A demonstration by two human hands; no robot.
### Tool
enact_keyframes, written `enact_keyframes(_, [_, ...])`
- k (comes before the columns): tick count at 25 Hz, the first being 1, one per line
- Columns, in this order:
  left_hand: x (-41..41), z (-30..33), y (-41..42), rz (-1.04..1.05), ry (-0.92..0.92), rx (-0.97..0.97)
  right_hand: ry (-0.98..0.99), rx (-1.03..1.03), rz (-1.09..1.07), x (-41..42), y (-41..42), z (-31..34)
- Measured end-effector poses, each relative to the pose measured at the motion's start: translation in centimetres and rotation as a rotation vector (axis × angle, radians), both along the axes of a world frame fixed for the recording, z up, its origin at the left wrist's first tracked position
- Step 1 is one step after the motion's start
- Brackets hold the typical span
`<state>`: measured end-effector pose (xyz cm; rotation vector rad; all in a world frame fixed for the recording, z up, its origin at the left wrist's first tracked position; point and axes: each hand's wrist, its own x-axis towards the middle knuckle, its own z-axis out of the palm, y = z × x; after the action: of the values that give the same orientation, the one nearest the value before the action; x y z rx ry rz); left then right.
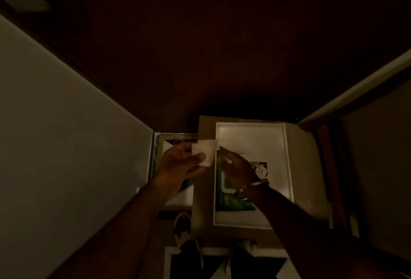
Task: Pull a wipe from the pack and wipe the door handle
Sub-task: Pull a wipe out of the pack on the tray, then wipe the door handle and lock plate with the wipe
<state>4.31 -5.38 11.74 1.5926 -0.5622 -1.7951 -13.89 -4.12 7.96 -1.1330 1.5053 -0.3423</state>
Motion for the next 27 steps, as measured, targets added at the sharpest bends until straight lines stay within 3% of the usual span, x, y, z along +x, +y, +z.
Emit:
enact_keyframes(1, [0.3, 2.6, -0.3, -0.001, 0.011, -0.024, -0.174, -0.106, -0.095, -0.2, -0.8, 3.6])
enact_keyframes(3, [0.8, 8.7, -0.8, -0.013, 0.019, -0.114, -0.318, -0.344, -0.039, -0.4, -2.1, 10.7])
enact_keyframes(6, [2.0, 17.9, -0.7, -0.047, 0.096, -0.287, -0.339, -0.624, 0.167, 0.8, -4.0, 19.8])
enact_keyframes(11, [6.4, 29.0, -1.6, 0.027, 0.166, -0.444, -0.295, -1.046, 0.262, 5.1, -6.8, 31.0])
enact_keyframes(15, [11.7, 33.6, -3.8, 0.227, 0.304, -0.365, -0.010, -1.436, 0.386, 9.1, -7.6, 35.9])
enact_keyframes(18, [16.2, 34.8, -6.2, 0.370, 0.432, -0.333, 0.389, -1.518, 0.781, 11.2, -7.8, 35.6])
enact_keyframes(20, [18.6, 34.3, -7.5, 0.414, 0.290, -0.387, 0.534, -1.510, 0.852, 11.2, -8.5, 35.7])
enact_keyframes(24, [22.1, 32.1, -9.6, 0.410, -0.224, -0.553, 0.628, -1.829, 0.493, 12.9, -15.1, 42.6])
enact_keyframes(27, [22.8, 31.1, -11.3, 0.381, -0.474, -0.749, 0.771, -2.039, 0.361, 14.8, -21.0, 50.4])
